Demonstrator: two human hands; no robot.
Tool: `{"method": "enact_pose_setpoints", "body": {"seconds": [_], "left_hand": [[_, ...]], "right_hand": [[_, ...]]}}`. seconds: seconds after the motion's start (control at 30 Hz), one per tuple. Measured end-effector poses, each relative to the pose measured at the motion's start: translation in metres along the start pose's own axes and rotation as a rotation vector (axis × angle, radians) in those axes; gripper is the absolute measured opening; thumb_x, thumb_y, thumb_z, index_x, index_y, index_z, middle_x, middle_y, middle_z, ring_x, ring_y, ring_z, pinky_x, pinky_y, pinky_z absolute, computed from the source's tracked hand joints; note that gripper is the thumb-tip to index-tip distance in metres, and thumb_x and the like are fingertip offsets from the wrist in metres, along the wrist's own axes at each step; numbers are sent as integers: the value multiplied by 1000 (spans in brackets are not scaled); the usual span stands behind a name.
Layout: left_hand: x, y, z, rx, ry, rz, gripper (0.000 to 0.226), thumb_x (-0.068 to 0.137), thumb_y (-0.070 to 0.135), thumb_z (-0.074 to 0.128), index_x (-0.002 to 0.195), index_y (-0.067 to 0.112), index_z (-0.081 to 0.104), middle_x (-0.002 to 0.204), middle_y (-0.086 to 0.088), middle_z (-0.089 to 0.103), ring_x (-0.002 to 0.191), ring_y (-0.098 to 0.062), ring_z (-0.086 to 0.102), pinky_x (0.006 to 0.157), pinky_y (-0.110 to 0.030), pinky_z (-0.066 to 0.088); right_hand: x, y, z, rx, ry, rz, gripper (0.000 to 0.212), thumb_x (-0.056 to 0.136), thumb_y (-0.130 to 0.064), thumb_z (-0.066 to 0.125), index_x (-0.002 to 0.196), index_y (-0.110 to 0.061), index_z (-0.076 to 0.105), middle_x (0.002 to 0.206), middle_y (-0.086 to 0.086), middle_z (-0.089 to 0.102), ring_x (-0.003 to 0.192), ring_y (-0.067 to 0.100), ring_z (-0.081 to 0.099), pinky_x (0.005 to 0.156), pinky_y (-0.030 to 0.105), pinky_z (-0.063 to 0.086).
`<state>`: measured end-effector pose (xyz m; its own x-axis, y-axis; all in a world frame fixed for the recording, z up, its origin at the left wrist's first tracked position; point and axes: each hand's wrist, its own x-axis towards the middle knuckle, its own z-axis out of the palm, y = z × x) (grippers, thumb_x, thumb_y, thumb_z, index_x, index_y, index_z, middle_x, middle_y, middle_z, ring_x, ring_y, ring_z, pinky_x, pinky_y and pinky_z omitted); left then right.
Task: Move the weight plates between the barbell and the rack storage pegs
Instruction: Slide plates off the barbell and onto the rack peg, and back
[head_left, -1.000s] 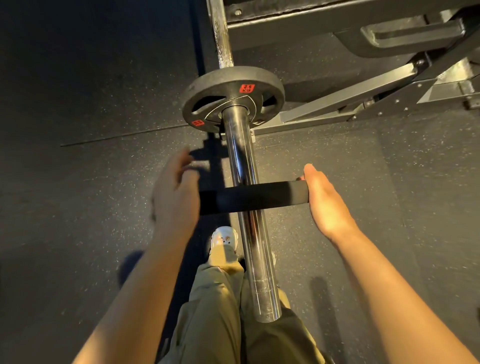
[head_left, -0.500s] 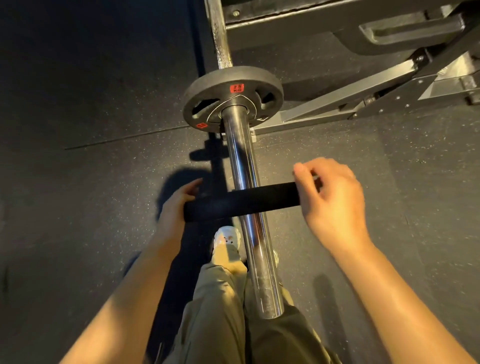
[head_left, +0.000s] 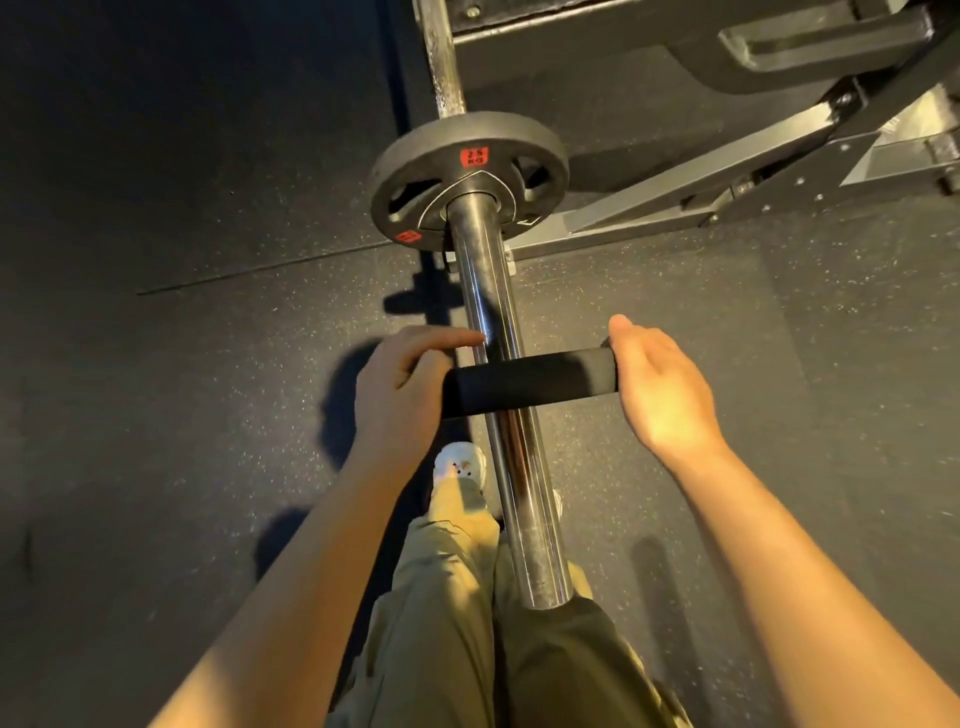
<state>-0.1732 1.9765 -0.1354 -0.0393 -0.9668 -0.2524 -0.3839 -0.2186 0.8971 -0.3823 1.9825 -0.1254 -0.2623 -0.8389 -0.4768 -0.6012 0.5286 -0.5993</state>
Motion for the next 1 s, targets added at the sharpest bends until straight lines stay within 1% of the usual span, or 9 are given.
{"method": "enact_pose_setpoints", "body": {"seconds": [0.1, 0.2, 0.37, 0.5, 0.6, 0.67, 0.73, 0.87, 1.0], "left_hand": [[-3, -25, -5, -157, 1, -112, 36, 85, 21, 39, 96, 35, 70, 112, -1, 63, 109, -21, 56, 97, -49, 45], [-6, -44, -8, -203, 46, -275, 40, 89, 23, 39, 94, 48, 69, 117, -4, 60, 115, -26, 54, 89, -28, 50], [-13, -60, -12, -239, 36, -351, 34, 89, 31, 36, 104, 34, 66, 119, -3, 59, 102, -12, 59, 70, -12, 48], [-15, -43, -20, -260, 122, -379, 26, 92, 17, 45, 99, 32, 65, 105, 8, 64, 104, -16, 58, 86, -27, 47], [-20, -10, -15, -170, 27, -221, 21, 93, 23, 51, 110, 25, 63, 104, 12, 61, 100, -5, 57, 92, -29, 46], [-23, 6, -7, -137, -64, -163, 22, 95, 26, 48, 110, 21, 64, 100, 14, 60, 95, 0, 56, 91, -26, 45], [-25, 10, -2, -140, -70, -134, 28, 88, 32, 42, 100, 25, 66, 96, 11, 63, 96, -6, 56, 90, -28, 44], [-30, -8, -10, -275, -67, -192, 26, 87, 24, 41, 96, 22, 66, 99, 5, 62, 95, -4, 56, 81, -15, 44], [-37, -34, -15, -331, -69, -321, 32, 98, 6, 32, 99, 15, 62, 107, -7, 60, 92, -1, 58, 71, -9, 46]], "right_hand": [[-19, 2, 12, -206, 150, -255, 44, 96, -52, 14, 73, -30, 44, 86, -6, 50, 94, 25, 45, 81, 31, 28], [-37, -2, 21, -247, 279, -334, 49, 95, -55, 19, 88, -26, 58, 86, -12, 51, 87, 18, 34, 69, 28, 26], [-49, -7, 27, -200, 357, -462, 37, 97, -47, 35, 89, -24, 63, 87, -14, 59, 88, 21, 43, 75, 30, 31], [-36, 1, 9, 127, 327, -242, 28, 97, -42, 40, 84, -27, 60, 82, -13, 57, 90, 17, 49, 76, 27, 33], [-14, 9, -5, 243, 275, -16, 34, 100, -38, 40, 87, -17, 62, 90, -7, 60, 96, 14, 53, 76, 18, 36], [-8, 10, -1, 235, 137, 127, 46, 100, -42, 33, 92, -6, 60, 90, 0, 59, 93, 19, 51, 71, 23, 35], [-11, 9, 8, 248, 72, 211, 44, 100, -42, 29, 89, -10, 57, 81, -5, 52, 89, 20, 47, 72, 30, 31], [-34, 6, 17, 219, 182, 120, 36, 101, -37, 32, 88, -12, 55, 85, -7, 50, 95, 19, 46, 78, 28, 28], [-65, 5, 25, 43, 283, -101, 31, 95, -48, 32, 91, -28, 56, 97, -12, 51, 101, 16, 42, 83, 21, 26]]}}
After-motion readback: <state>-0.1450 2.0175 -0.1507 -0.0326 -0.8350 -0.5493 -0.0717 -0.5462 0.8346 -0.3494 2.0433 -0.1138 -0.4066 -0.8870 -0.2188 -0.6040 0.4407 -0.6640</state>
